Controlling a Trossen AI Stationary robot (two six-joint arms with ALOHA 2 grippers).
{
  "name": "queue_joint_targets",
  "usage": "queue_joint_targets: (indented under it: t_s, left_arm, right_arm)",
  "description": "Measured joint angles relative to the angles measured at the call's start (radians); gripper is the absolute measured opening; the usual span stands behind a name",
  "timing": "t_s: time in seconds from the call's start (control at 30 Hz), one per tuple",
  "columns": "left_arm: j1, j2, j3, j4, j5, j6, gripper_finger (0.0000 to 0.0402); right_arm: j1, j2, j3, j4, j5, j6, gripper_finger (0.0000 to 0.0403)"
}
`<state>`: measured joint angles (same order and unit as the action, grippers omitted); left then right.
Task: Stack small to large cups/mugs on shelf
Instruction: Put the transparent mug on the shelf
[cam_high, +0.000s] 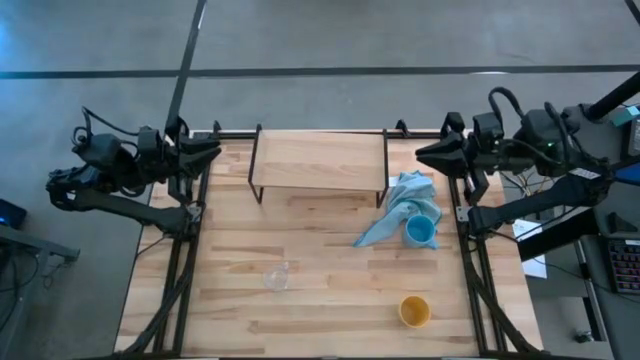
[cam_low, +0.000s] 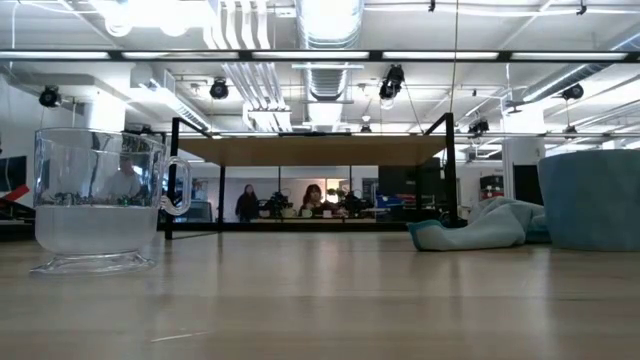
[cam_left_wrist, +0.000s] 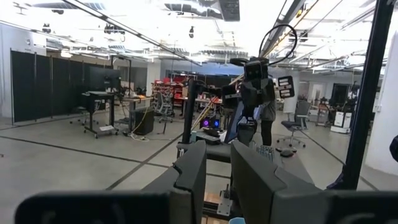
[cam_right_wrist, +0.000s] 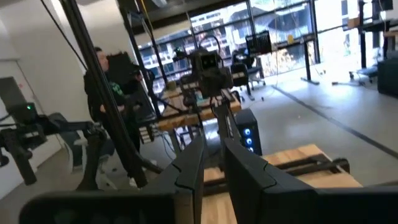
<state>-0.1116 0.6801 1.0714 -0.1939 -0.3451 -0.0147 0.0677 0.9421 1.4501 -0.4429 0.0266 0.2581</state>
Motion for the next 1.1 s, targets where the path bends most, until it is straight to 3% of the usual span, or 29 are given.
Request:
queue_joint_targets:
  t_s: [0.83,1.1]
  left_arm:
    - [-0.001,0.022,-0.059,-0.042,0.004,0.0,0.0061]
    - [0.0,0.091,-0.064,-0.024,-0.001,0.002,0.0061]
  right_arm:
    - [-0.002,0.083,-0.001,-0.012,-0.006,0.045,0.0054]
    - [-0.002,0.121,-0.001,-0.034,-0.003,0.056,0.0054]
